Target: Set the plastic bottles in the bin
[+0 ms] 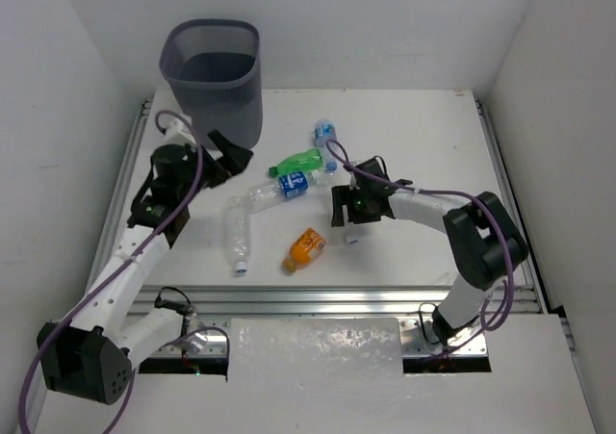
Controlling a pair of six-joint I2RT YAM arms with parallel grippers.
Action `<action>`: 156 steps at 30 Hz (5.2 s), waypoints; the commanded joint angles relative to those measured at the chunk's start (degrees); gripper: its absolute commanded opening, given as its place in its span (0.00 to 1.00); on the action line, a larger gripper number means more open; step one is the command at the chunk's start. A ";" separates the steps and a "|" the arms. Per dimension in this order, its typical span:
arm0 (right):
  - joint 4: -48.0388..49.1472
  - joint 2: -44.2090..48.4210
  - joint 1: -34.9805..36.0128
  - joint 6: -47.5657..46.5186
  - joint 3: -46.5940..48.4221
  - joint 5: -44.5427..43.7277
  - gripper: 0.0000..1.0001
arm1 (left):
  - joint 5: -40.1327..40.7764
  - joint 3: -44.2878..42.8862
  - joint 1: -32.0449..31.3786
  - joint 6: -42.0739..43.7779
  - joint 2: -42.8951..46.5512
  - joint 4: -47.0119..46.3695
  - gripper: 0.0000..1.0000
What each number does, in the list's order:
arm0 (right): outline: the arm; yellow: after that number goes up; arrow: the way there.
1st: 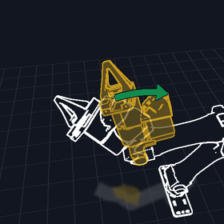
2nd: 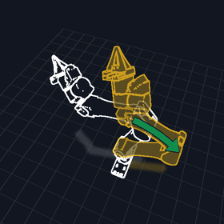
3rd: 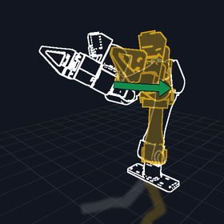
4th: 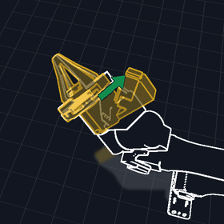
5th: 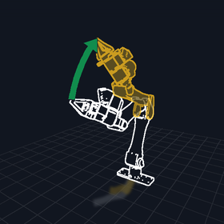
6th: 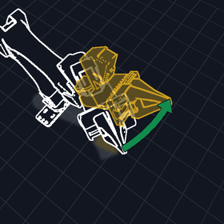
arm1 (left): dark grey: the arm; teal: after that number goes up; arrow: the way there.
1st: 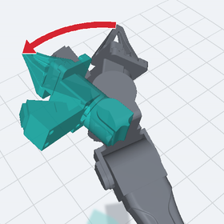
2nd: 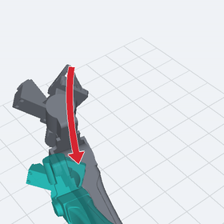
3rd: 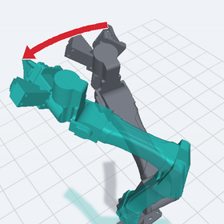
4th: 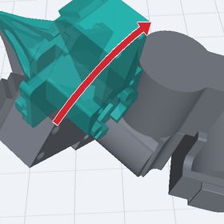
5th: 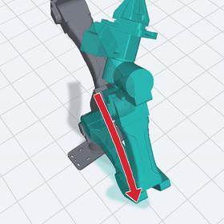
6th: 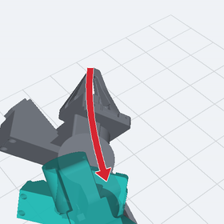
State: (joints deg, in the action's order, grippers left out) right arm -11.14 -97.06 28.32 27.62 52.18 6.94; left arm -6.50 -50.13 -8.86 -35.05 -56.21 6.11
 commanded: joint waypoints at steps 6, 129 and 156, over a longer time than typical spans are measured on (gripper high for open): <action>0.14 3.95 -0.19 2.10 -2.51 -8.26 0.37 | -8.61 4.25 -4.66 0.42 2.77 -1.71 1.00; 16.59 50.11 30.92 -20.94 -14.82 -11.49 0.99 | -3.78 -7.75 -30.69 4.28 -5.14 5.03 0.00; 0.32 35.16 -0.42 -3.26 -12.83 -5.38 0.99 | 27.32 -86.28 3.33 14.74 -53.50 18.14 1.00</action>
State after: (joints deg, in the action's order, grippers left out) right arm -14.28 -53.56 34.63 22.92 34.00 -9.74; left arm 19.55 -135.96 -5.13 -22.04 -122.41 29.87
